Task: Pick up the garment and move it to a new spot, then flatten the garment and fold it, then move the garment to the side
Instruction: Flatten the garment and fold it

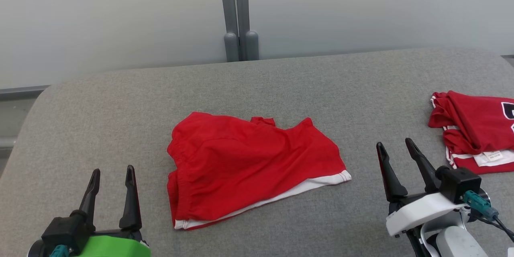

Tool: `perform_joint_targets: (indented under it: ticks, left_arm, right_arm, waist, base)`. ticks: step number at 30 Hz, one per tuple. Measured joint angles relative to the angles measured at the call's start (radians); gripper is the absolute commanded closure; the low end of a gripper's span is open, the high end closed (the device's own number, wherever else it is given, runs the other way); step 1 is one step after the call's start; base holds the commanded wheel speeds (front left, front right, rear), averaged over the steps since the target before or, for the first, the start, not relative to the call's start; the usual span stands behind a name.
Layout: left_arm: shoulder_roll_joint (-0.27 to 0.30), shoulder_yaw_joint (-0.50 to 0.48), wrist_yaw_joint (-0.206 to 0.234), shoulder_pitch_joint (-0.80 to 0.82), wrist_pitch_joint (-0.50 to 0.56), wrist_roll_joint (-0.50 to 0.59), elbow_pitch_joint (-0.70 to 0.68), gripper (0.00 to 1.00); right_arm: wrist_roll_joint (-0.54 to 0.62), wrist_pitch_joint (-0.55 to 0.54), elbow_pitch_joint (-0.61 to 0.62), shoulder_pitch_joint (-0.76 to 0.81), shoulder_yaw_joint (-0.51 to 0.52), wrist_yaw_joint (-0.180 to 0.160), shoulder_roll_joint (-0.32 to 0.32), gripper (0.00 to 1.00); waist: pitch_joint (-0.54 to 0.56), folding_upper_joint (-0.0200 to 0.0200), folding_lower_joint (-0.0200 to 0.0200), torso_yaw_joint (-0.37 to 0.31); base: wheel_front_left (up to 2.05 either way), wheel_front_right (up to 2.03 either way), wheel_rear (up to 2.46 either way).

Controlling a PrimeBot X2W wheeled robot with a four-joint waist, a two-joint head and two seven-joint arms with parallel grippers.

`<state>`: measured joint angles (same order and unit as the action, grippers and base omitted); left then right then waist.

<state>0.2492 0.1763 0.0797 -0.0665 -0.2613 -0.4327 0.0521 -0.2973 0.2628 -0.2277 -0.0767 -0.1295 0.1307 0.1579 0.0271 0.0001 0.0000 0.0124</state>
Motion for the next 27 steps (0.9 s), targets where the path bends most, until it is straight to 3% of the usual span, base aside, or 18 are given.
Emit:
perform_joint_targets:
  ticks: [18,21,27]
  left_arm:
    - [-0.039,-0.002,-0.045,0.002,0.006,0.021,0.044,0.0]
    - [-0.041,0.026,-0.066,0.003,0.073,0.008,0.075,0.0]
    - [-0.035,0.086,-0.094,0.002,0.263,-0.026,0.116,0.0]
  right_arm:
    - [-0.01,0.0,0.002,-0.008,-0.017,0.0,0.005,0.0]
    - [-0.026,-0.01,-0.037,-0.017,-0.036,0.0,0.016,0.0]
    - [-0.1,-0.191,-0.157,-0.067,-0.081,0.0,0.043,0.0]
  waist:
    - [-0.004,0.0,0.0,0.016]
    - [-0.007,0.0,0.0,0.025]
    - [-0.015,0.0,0.0,0.051]
  base:
    - [0.0,0.0,0.0]
    - [0.0,0.0,0.0]
    - [0.0,0.0,0.0]
